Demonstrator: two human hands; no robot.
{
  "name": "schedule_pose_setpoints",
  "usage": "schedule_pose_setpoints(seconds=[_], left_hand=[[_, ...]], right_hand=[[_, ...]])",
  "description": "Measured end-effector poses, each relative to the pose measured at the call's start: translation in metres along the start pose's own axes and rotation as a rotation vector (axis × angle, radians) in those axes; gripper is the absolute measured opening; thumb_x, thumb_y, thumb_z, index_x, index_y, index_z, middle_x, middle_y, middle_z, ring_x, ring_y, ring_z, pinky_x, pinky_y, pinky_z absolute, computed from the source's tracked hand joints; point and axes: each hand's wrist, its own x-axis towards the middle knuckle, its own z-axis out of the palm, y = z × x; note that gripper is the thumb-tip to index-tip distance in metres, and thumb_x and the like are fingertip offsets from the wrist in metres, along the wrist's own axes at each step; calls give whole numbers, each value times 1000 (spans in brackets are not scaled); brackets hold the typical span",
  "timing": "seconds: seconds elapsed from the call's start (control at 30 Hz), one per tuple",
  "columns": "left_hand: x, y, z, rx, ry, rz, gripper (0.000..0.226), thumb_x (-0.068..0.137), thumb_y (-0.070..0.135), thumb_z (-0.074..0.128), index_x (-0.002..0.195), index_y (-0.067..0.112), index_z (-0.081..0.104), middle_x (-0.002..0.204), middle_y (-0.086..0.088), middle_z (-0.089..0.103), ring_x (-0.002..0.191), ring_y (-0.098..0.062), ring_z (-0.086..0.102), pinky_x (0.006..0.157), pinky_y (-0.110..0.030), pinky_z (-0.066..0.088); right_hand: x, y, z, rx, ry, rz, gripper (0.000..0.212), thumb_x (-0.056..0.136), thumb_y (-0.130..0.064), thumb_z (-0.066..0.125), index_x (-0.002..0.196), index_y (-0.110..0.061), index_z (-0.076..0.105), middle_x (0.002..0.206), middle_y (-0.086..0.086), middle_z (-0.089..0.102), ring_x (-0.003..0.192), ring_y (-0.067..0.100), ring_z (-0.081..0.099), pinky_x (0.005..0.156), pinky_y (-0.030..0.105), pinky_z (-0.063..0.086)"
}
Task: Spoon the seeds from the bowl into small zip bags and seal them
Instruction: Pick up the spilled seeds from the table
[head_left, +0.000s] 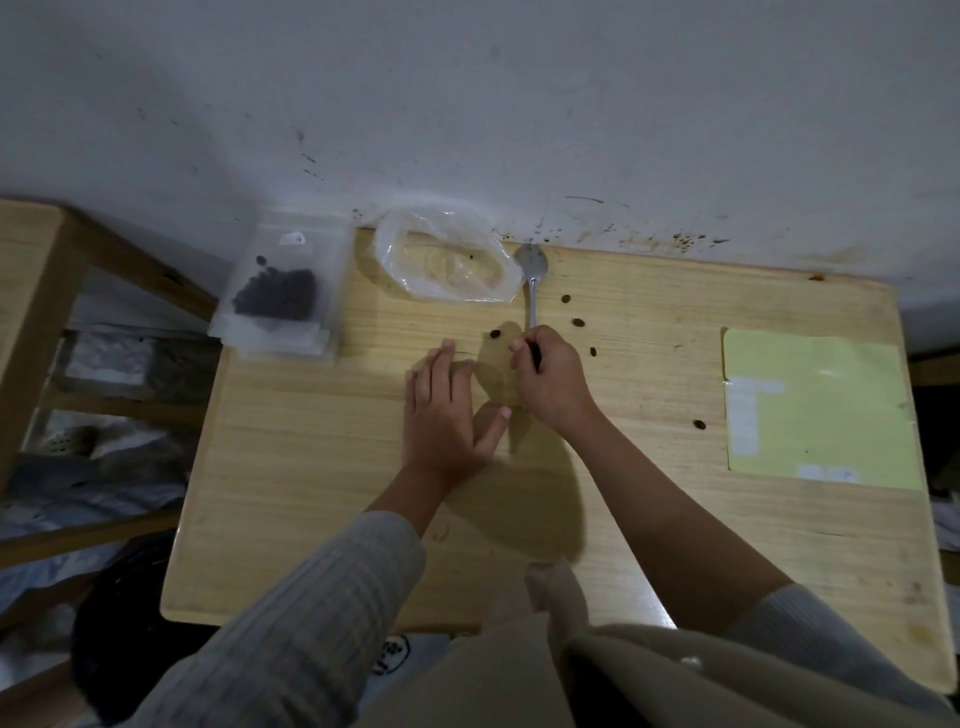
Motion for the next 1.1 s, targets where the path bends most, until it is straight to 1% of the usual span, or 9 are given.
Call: schedule_pose_setpoints(seconds=[0.17, 0.3, 0.5, 0.6, 0.7, 0.87, 0.93, 1.03, 1.1], left_hand=[[1, 0, 1, 6, 0, -7, 68, 80, 56, 47, 126, 7, 51, 147, -17, 37, 137, -34, 32, 110, -55, 26], [1, 1, 1, -11, -1, -18, 69, 78, 56, 47, 126, 6, 51, 147, -17, 38, 137, -34, 32, 110, -55, 25], [2, 1, 2, 16, -12, -12, 70, 81, 59, 43, 126, 6, 50, 147, -18, 37, 137, -35, 32, 109, -55, 25], [1, 0, 2, 22, -23, -18, 71, 82, 61, 41, 127, 7, 50, 149, -17, 35, 139, -34, 30, 110, -54, 23], [2, 0, 2, 10, -31, -25, 71, 83, 62, 40, 129, 8, 49, 150, -17, 34, 140, -33, 28, 111, -52, 22], [1, 0, 1, 2, -29, -26, 71, 83, 62, 39, 128, 8, 50, 150, -17, 34, 140, -33, 28, 111, -52, 22], [1, -1, 1, 5, -28, -25, 71, 83, 62, 40, 126, 7, 51, 149, -17, 35, 139, -34, 30, 110, -53, 24], [1, 0, 2, 4, -22, -25, 70, 81, 60, 42, 125, 7, 52, 148, -17, 37, 138, -34, 32, 109, -54, 26], [2, 1, 1, 3, -11, -22, 69, 79, 59, 44, 124, 6, 52, 146, -18, 39, 136, -36, 34, 108, -55, 27]], right_hand=[[5, -5, 3, 179, -20, 145, 19, 93, -9, 48, 77, -13, 57, 73, 2, 58, 53, 8, 49, 52, 24, 43], [8, -10, 0, 394, -61, 219, 33, 90, -1, 44, 60, -10, 54, 60, 3, 54, 40, 2, 42, 41, 17, 35], [15, -11, 3, 70, 63, 1, 50, 96, -27, 53, 49, -17, 38, 44, -5, 33, 39, 6, 30, 45, 20, 27], [20, -6, 3, -253, 12, -163, 21, 89, -27, 63, 82, -9, 70, 60, 1, 61, 54, 14, 55, 55, 26, 42], [25, 0, 6, -429, -110, -136, 26, 90, -25, 59, 112, -16, 68, 101, 6, 72, 92, 25, 65, 76, 34, 52], [31, -6, 13, -616, -126, -155, 24, 96, -21, 47, 108, -12, 65, 97, 10, 69, 88, 30, 63, 67, 32, 46], [28, -10, 13, -543, -88, -167, 20, 95, -18, 47, 104, -6, 60, 83, 11, 66, 74, 28, 61, 59, 29, 41], [18, -9, 5, -162, 53, -116, 8, 92, -8, 46, 87, -3, 51, 58, 1, 48, 49, 14, 45, 46, 24, 33], [11, -7, -6, 93, 92, 13, 18, 91, -4, 41, 74, -6, 47, 56, -1, 42, 46, 8, 38, 45, 20, 31]])
